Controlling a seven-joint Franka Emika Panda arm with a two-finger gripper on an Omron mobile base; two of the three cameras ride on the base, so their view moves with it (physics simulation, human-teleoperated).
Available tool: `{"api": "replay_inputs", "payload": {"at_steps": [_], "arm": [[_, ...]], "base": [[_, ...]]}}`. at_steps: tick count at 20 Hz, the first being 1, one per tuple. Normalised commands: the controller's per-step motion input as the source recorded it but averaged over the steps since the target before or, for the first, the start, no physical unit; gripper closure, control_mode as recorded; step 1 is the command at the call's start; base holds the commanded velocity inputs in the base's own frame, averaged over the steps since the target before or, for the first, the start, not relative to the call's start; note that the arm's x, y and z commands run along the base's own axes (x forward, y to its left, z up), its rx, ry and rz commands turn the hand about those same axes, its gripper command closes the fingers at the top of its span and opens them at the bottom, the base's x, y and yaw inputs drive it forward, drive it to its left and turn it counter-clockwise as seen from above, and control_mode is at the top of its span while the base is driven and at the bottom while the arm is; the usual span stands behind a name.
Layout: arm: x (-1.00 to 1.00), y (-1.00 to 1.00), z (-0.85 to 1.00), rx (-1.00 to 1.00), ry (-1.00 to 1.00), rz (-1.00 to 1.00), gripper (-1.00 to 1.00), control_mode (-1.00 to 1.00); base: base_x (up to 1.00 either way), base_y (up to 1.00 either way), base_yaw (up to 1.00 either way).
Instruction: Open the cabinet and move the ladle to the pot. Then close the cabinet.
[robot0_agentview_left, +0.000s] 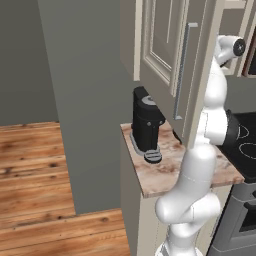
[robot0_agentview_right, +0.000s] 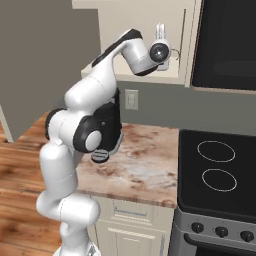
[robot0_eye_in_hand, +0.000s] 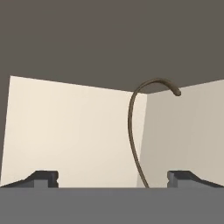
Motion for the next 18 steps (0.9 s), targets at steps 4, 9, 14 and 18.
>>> {"api": "replay_inputs", "payload": {"at_steps": [4,9,14,18], "arm": [[0.29,0.00,0.00,0.00,0.00,0.00,-1.00,-1.00],[0.32,-0.08,0.00,0.00,0.01,0.00,-1.00,-1.00],[0.30,-0.10,0.00,0.00,0.02,0.00,-1.00,-1.00],[0.23,-0.09,-0.01,0.00,0.03,0.00,-1.00,-1.00]], "base": [[0.00,0.00,0.00],[0.00,0.00,0.00],[0.00,0.00,0.00],[0.00,0.00,0.00]]}}
